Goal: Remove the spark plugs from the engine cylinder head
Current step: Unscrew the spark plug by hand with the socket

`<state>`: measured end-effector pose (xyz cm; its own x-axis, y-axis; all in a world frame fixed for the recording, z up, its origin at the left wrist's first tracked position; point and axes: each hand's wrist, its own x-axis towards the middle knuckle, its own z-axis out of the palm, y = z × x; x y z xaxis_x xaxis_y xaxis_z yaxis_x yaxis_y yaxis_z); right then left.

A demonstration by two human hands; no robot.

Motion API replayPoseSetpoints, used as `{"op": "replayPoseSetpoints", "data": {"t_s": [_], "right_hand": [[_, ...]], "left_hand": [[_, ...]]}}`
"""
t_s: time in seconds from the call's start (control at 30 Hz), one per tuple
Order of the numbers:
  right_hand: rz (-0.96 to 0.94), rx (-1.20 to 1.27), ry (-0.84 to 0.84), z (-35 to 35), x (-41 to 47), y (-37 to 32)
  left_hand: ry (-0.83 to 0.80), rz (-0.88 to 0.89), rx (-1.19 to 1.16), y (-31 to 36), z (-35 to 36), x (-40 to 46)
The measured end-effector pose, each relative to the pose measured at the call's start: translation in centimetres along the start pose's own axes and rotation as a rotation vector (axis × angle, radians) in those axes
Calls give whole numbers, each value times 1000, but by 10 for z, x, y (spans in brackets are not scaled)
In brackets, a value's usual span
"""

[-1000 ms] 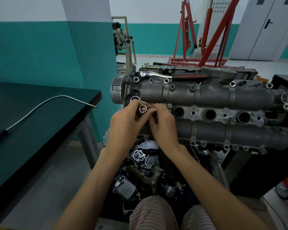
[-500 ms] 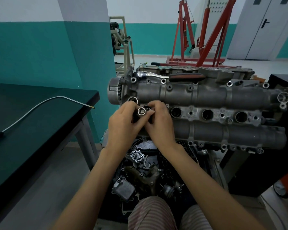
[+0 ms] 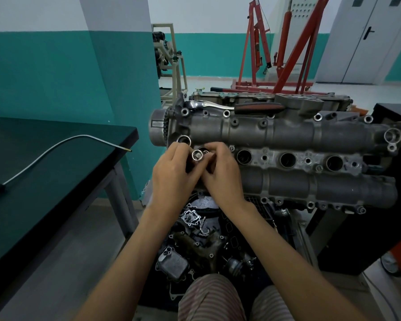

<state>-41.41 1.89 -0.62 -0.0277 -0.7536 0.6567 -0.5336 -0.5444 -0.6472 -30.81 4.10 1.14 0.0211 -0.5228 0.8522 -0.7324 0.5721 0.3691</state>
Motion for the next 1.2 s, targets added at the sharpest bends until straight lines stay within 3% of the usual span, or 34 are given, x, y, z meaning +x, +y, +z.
{"op": "replayPoseSetpoints", "data": {"t_s": [0.23, 0.33, 0.5, 0.7, 0.8, 0.9, 1.2], "right_hand": [[-109, 46, 3, -3, -2, 1], [-133, 12, 0, -2, -1, 1], [13, 78, 30, 1, -1, 1], [-97, 63, 29, -2, -2, 1], [-140, 40, 18, -2, -2, 1], [-64, 57, 29, 0, -2, 2], [-144, 50, 8, -2, -2, 3]], "left_hand": [[-68, 132, 33, -5, -4, -2], [-36, 49, 35, -4, -1, -1], [1, 19, 57, 1, 2, -1], [-37, 72, 36, -4, 0, -1], [-33, 17, 18, -2, 0, -1], [-10, -49, 50, 4, 2, 1], [-49, 72, 47, -1, -4, 0]]}}
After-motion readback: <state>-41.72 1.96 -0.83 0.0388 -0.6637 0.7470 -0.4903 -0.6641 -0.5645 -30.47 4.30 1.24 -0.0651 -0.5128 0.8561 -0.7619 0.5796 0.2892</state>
